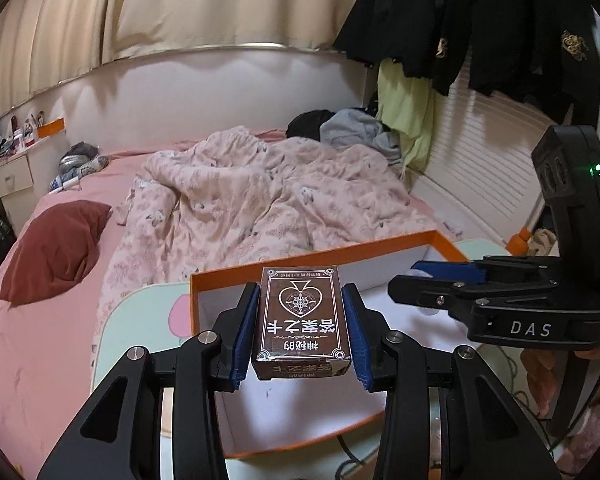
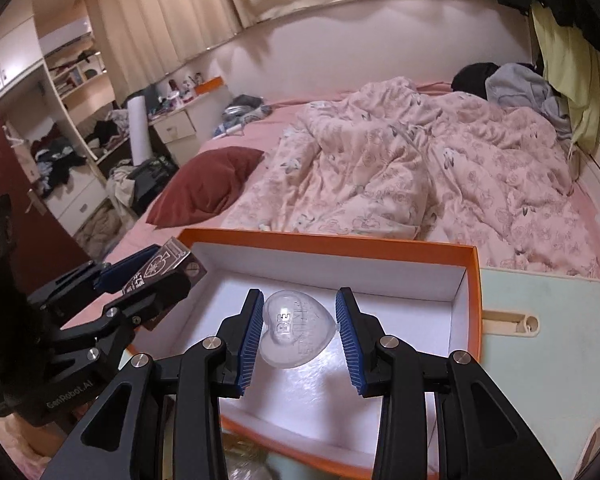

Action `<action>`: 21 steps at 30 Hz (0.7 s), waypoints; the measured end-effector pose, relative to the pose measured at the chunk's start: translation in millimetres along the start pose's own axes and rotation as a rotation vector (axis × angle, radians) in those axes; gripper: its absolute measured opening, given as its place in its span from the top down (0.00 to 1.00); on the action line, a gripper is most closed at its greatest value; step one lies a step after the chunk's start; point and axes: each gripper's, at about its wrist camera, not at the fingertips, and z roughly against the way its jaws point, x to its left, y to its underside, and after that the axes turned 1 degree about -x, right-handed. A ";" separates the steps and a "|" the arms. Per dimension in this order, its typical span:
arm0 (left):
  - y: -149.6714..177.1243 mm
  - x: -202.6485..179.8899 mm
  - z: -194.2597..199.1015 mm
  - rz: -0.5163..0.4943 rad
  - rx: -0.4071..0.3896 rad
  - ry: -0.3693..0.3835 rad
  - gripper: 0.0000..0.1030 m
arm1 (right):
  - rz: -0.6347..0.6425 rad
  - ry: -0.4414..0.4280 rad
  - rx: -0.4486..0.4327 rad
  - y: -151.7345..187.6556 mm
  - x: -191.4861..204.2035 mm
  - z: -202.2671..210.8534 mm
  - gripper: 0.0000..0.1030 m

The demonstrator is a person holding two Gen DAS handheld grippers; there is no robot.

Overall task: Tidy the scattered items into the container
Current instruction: 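Lower the card box into the orange box while the right tool drops the clear heart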

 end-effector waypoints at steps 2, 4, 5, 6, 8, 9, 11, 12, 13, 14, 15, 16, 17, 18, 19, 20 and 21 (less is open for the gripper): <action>-0.5 -1.5 -5.5 -0.014 0.012 -0.010 0.59 | -0.028 -0.013 -0.001 -1.9 -5.2 -1.7 0.65; -1.9 -3.2 -9.2 -0.018 0.018 -0.012 0.59 | -0.067 -0.046 0.007 -4.2 -12.7 -2.8 0.65; -2.7 -3.2 -10.4 -0.013 0.017 -0.009 0.59 | -0.094 -0.076 0.008 -4.7 -17.4 -3.8 0.65; -3.1 -2.6 -11.2 -0.003 0.014 -0.004 0.59 | -0.123 -0.103 0.004 -5.8 -21.3 -3.3 0.65; -5.1 -0.5 -14.1 0.020 0.017 0.004 0.59 | -0.151 -0.121 -0.012 -7.6 -25.4 -0.2 0.65; -5.9 0.3 -15.2 0.030 0.023 0.009 0.59 | -0.156 -0.124 -0.022 -8.3 -26.6 2.2 0.65; -6.9 2.6 -13.1 0.042 0.020 0.010 0.59 | -0.161 -0.126 -0.040 -8.4 -27.9 8.7 0.65; -6.9 3.2 -10.1 0.042 0.013 0.010 0.56 | -0.161 -0.126 -0.051 -8.2 -27.9 13.5 0.65; -7.1 3.7 -7.2 0.043 0.007 0.007 0.42 | -0.162 -0.125 -0.064 -8.2 -28.1 19.4 0.65; -6.6 5.1 -3.8 0.048 0.001 0.001 0.21 | -0.160 -0.125 -0.080 -7.8 -27.4 26.3 0.65; -6.1 6.6 0.6 0.055 -0.011 -0.005 0.16 | -0.158 -0.125 -0.096 -8.0 -26.8 33.0 0.65; -5.5 8.5 6.2 0.064 -0.030 -0.012 0.16 | -0.157 -0.122 -0.109 -8.6 -26.6 38.7 0.65; -5.1 10.9 12.0 0.075 -0.044 -0.021 0.16 | -0.155 -0.114 -0.128 -8.2 -24.9 46.1 0.65; -4.7 13.0 19.3 0.090 -0.052 -0.026 0.16 | -0.148 -0.104 -0.157 -7.0 -21.9 55.8 0.65; -4.4 14.6 25.3 0.099 -0.056 -0.019 0.16 | -0.135 -0.097 -0.186 -5.4 -17.6 66.0 0.65; -3.5 15.2 34.0 0.106 -0.066 -0.002 0.16 | -0.120 -0.095 -0.201 -3.7 -13.2 73.7 0.65; -2.1 14.8 42.0 0.110 -0.076 0.008 0.16 | -0.101 -0.096 -0.219 -0.1 -7.1 83.6 0.65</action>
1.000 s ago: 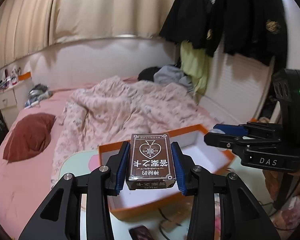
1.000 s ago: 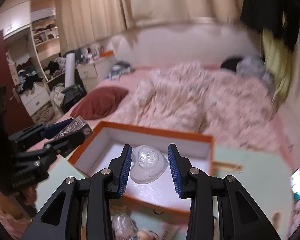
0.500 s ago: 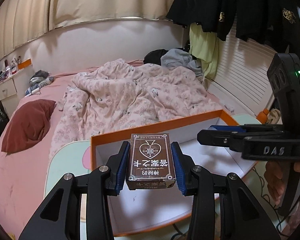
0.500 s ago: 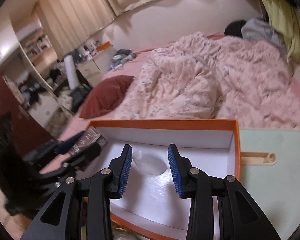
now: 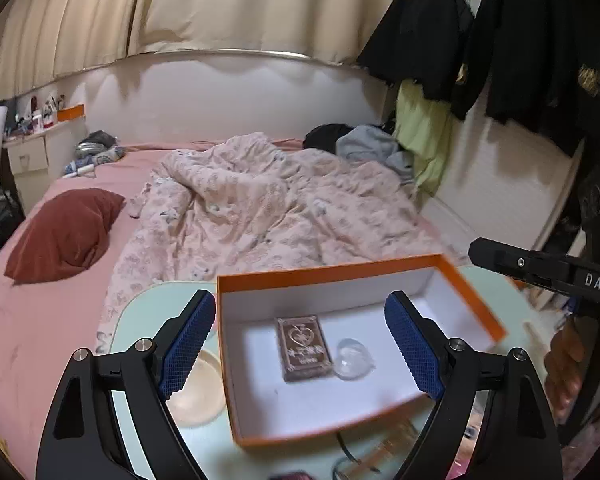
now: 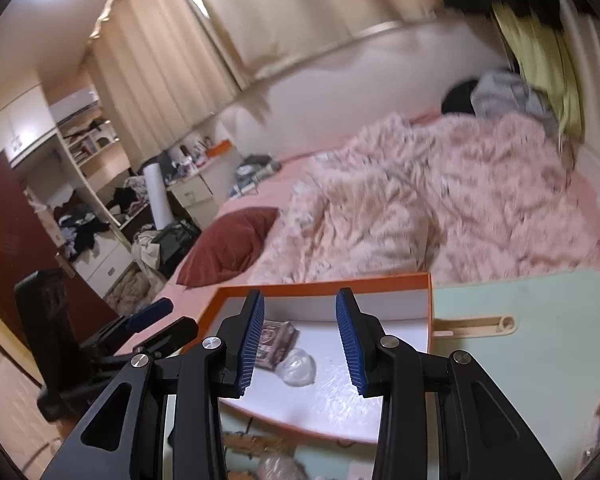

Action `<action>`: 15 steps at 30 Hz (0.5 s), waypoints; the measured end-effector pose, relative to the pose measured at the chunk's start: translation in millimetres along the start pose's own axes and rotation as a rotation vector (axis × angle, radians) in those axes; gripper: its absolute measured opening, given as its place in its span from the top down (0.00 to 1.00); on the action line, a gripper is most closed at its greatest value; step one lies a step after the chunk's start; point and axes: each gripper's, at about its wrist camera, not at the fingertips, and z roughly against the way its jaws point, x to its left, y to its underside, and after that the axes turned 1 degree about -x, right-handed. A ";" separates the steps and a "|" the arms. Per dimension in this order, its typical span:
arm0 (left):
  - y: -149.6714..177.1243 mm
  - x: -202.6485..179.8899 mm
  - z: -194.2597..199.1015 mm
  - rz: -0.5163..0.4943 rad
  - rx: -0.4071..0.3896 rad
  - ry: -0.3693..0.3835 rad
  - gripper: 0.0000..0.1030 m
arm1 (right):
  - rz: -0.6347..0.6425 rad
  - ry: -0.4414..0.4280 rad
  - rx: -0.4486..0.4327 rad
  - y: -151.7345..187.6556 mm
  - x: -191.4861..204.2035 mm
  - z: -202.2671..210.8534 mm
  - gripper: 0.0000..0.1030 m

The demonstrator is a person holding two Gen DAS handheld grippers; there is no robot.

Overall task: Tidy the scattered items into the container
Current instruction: 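Lower the card box into the orange box while the right tool drops the clear heart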

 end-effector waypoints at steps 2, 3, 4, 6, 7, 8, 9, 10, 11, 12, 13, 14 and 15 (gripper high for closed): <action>4.2 -4.6 20.1 -0.006 -0.007 -0.004 0.16 | 0.032 -0.013 -0.029 8.6 12.2 19.8 0.60; 7.6 -8.7 29.8 -0.017 -0.007 -0.004 0.16 | 0.046 -0.017 -0.043 16.4 18.7 30.8 0.45; 12.7 -14.7 40.9 -0.038 -0.009 0.001 0.16 | 0.058 -0.020 -0.057 24.1 23.3 39.2 0.29; 29.5 -30.3 64.5 -0.105 -0.013 0.036 0.16 | 0.098 -0.009 -0.095 46.6 33.2 59.0 0.24; 37.3 -36.3 72.2 -0.131 -0.010 0.047 0.16 | 0.130 0.017 -0.101 58.6 37.9 66.6 0.24; 48.0 -42.7 80.2 -0.155 -0.003 0.057 0.16 | 0.160 0.050 -0.101 70.0 40.6 72.2 0.24; 61.8 -49.5 88.3 -0.176 0.008 0.070 0.16 | 0.184 0.084 -0.098 81.8 42.3 76.8 0.24; 71.4 -54.8 93.0 -0.184 0.014 0.079 0.16 | 0.189 0.103 -0.091 91.1 41.4 79.5 0.25; 81.9 -59.8 96.9 -0.187 0.023 0.089 0.16 | 0.185 0.109 -0.072 101.0 38.9 80.6 0.26; 91.8 -64.4 99.1 -0.190 0.032 0.097 0.16 | 0.174 0.101 -0.043 108.0 35.4 79.1 0.32; 103.2 -70.0 100.6 -0.194 0.042 0.098 0.23 | 0.158 0.089 -0.009 113.0 31.5 76.1 0.43; 112.0 -74.5 100.4 -0.198 0.054 0.096 0.39 | 0.135 0.074 0.029 118.3 27.5 72.9 0.48; 119.2 -77.8 98.3 -0.201 0.076 0.098 0.45 | 0.117 0.058 0.066 123.7 24.5 69.0 0.54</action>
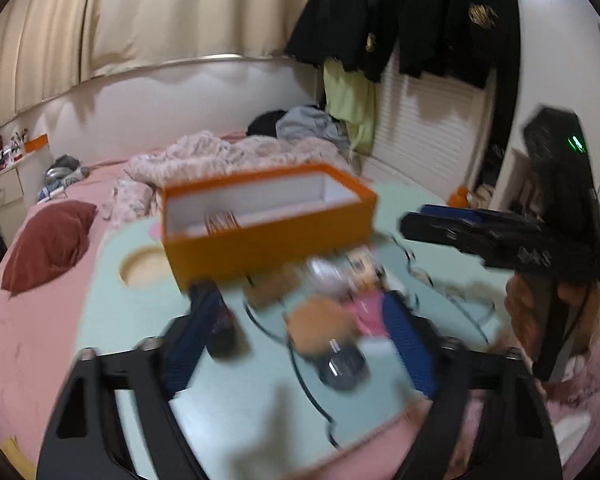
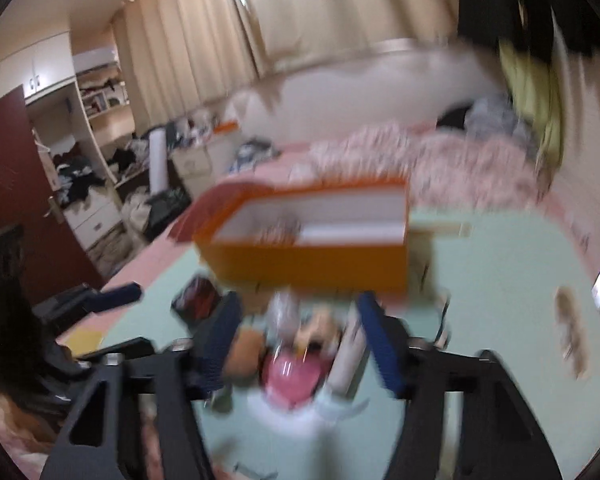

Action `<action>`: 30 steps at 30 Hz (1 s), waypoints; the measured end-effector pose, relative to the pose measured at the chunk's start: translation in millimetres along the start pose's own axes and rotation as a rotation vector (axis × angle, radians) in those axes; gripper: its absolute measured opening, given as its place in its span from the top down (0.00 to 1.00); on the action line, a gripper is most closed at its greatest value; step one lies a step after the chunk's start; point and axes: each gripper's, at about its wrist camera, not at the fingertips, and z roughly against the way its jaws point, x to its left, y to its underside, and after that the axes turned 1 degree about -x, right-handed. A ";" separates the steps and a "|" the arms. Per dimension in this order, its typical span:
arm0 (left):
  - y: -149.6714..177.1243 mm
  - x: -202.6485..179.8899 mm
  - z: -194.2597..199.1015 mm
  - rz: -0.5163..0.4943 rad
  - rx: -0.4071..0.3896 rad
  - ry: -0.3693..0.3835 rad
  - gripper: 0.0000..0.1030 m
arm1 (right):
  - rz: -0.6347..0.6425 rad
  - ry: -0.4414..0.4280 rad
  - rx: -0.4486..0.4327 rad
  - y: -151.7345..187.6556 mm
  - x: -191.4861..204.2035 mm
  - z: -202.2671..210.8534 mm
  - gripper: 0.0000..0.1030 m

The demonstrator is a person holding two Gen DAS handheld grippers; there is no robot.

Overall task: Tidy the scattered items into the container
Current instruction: 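Lower the card box into the orange box while the right tool drops the clear heart, then grasp the round metal item with the left tool while the right tool grasps the pink heart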

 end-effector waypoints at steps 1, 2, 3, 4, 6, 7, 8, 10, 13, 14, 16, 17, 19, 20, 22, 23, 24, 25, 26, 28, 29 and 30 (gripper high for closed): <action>5.2 -3.3 -5.0 -0.001 0.030 0.012 0.46 | -0.004 -0.018 0.031 5.1 -0.3 -4.7 0.56; 8.9 -5.0 -9.6 0.006 0.047 0.016 0.46 | 0.004 -0.027 0.055 9.6 1.2 -9.0 0.56; 11.8 -6.1 -13.2 0.015 0.054 0.014 0.46 | 0.022 -0.028 0.074 13.3 4.4 -12.2 0.57; 14.8 -8.3 -16.1 0.019 0.062 0.015 0.46 | 0.047 -0.026 0.094 16.9 9.1 -16.3 0.58; 18.7 -12.0 -20.6 0.014 0.078 0.025 0.46 | 0.082 -0.014 0.125 21.7 16.0 -23.5 0.58; 19.8 -13.5 -21.8 0.009 0.081 0.024 0.46 | 0.094 -0.005 0.146 23.9 17.6 -27.9 0.58; 21.3 -13.1 -22.7 0.009 0.082 0.018 0.46 | 0.097 0.004 0.156 24.6 18.2 -31.4 0.58; 25.1 -14.4 -24.7 0.008 0.087 0.018 0.46 | 0.091 0.024 0.161 25.4 17.8 -37.4 0.58; 30.1 -15.6 -33.7 0.011 0.115 0.014 0.46 | 0.084 0.060 0.188 26.8 14.8 -48.1 0.58; 31.4 -15.7 -35.9 0.012 0.123 0.016 0.46 | 0.082 0.070 0.198 27.8 13.7 -51.4 0.58; 33.4 -16.0 -40.6 0.013 0.137 0.013 0.54 | 0.081 0.082 0.212 30.2 13.5 -55.6 0.58; 34.5 -16.2 -41.7 0.013 0.142 0.010 0.61 | 0.085 0.092 0.202 31.0 14.1 -55.3 0.58; 34.6 -16.4 -42.1 0.014 0.138 0.001 0.62 | 0.104 0.116 0.201 33.4 18.0 -56.7 0.58; 34.5 -16.0 -41.8 0.019 0.138 0.003 0.62 | 0.117 0.128 0.201 35.1 20.8 -58.0 0.59; 35.3 -15.9 -41.4 0.022 0.137 0.001 0.62 | 0.141 0.139 0.194 38.2 25.1 -59.5 0.63; 35.7 -15.9 -40.4 0.020 0.136 -0.002 0.62 | 0.141 0.139 0.192 39.3 25.5 -59.8 0.63; 35.7 -15.9 -39.4 0.020 0.133 -0.005 0.62 | 0.138 0.133 0.191 39.8 25.4 -59.8 0.63; 35.5 -15.8 -38.2 0.019 0.129 -0.008 0.62 | 0.132 0.123 0.191 40.1 24.7 -59.4 0.64; 35.1 -15.7 -36.8 0.019 0.123 -0.011 0.62 | 0.123 0.109 0.193 40.7 23.6 -58.2 0.64; 32.4 -15.5 -32.4 0.017 0.105 -0.015 0.62 | 0.110 0.089 0.199 40.7 21.8 -55.5 0.64; 30.9 -15.2 -30.2 0.014 0.097 -0.013 0.62 | 0.108 0.085 0.199 40.2 21.3 -53.2 0.64; 29.6 -14.5 -26.7 0.010 0.087 -0.008 0.62 | 0.105 0.082 0.192 39.3 21.3 -50.3 0.64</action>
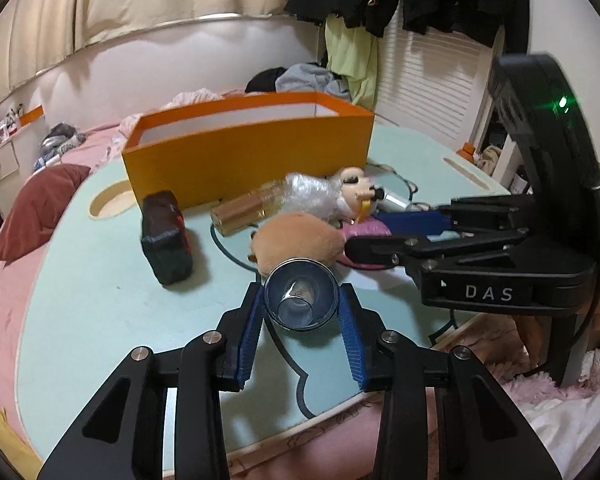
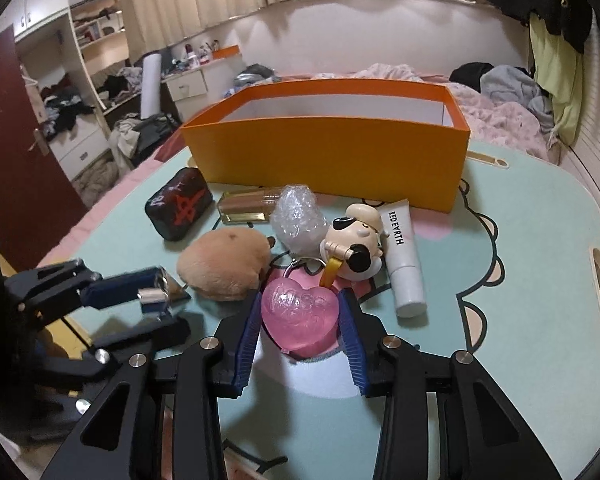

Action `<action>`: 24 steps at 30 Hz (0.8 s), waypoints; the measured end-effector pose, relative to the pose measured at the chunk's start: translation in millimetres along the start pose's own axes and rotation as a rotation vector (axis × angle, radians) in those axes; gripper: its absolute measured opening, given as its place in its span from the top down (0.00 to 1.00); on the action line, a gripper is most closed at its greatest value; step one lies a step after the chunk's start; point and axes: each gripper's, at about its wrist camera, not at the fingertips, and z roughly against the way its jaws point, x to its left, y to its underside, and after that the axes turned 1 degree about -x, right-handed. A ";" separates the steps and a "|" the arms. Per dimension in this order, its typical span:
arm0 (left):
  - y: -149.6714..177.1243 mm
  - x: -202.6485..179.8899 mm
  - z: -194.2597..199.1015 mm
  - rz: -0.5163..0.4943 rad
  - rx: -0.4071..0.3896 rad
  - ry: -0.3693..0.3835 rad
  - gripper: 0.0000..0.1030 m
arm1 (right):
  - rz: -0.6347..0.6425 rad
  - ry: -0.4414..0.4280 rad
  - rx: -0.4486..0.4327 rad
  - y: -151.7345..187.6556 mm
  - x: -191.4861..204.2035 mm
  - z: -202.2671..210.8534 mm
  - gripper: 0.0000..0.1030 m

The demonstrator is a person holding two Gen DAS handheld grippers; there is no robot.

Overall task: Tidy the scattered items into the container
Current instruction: 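Grasp the round metal item with the left tool while the right tool grasps the pink heart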

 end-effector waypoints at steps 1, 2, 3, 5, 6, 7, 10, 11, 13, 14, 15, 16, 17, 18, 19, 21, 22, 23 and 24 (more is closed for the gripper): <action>-1.9 1.1 4.1 -0.004 -0.011 0.004 0.62 | -0.002 -0.005 -0.008 -0.4 -0.1 3.4 0.64; -4.7 2.9 8.1 -0.005 -0.024 0.003 0.62 | -0.003 -0.013 -0.015 -1.0 -0.3 6.7 0.64; -7.7 6.0 12.5 -0.004 -0.037 0.000 0.62 | -0.004 -0.020 -0.024 -2.4 -0.5 10.7 0.64; -13.4 14.2 23.3 0.005 -0.070 -0.013 0.62 | -0.004 -0.026 -0.047 -6.6 -0.1 18.8 0.64; -17.1 18.5 28.0 0.009 -0.087 -0.023 0.62 | -0.003 -0.028 -0.059 -9.5 0.2 23.0 0.64; -20.2 21.8 31.3 0.013 -0.101 -0.034 0.62 | -0.002 -0.029 -0.074 -13.3 0.7 27.4 0.64; -32.9 31.7 40.3 0.013 -0.146 -0.068 0.62 | 0.001 -0.023 -0.119 -27.3 0.3 38.0 0.64; -38.0 34.2 42.2 0.006 -0.163 -0.081 0.62 | 0.003 -0.015 -0.132 -33.4 -0.6 40.4 0.64; -49.9 38.4 44.0 -0.010 -0.196 -0.110 0.62 | -0.004 -0.004 -0.166 -48.6 -2.8 45.0 0.64; -57.4 40.6 43.6 -0.016 -0.209 -0.119 0.62 | -0.012 -0.003 -0.189 -56.6 -5.4 47.3 0.64; -66.0 42.4 42.0 -0.016 -0.223 -0.123 0.62 | -0.019 -0.002 -0.206 -64.4 -7.9 48.9 0.64; -73.6 45.4 41.3 -0.014 -0.236 -0.121 0.62 | -0.023 0.002 -0.220 -72.3 -10.2 49.8 0.64; -81.1 47.6 39.9 -0.013 -0.246 -0.116 0.62 | -0.027 0.010 -0.237 -80.8 -12.4 50.3 0.64; -88.4 50.0 38.5 -0.012 -0.256 -0.112 0.62 | -0.027 0.019 -0.250 -89.0 -14.1 50.1 0.64; -97.1 52.4 35.9 -0.015 -0.265 -0.105 0.62 | -0.026 0.031 -0.260 -98.2 -15.3 48.8 0.64; -113.9 56.4 27.9 -0.027 -0.277 -0.093 0.62 | -0.033 0.050 -0.267 -115.0 -19.4 43.3 0.64; -122.0 59.5 22.6 -0.025 -0.277 -0.094 0.62 | -0.042 0.056 -0.269 -123.1 -22.9 39.4 0.64; -130.0 63.4 16.4 -0.019 -0.276 -0.092 0.62 | -0.048 0.062 -0.268 -129.8 -25.8 34.6 0.64; -137.0 67.5 10.1 -0.011 -0.275 -0.082 0.62 | -0.051 0.071 -0.264 -136.6 -28.4 28.5 0.64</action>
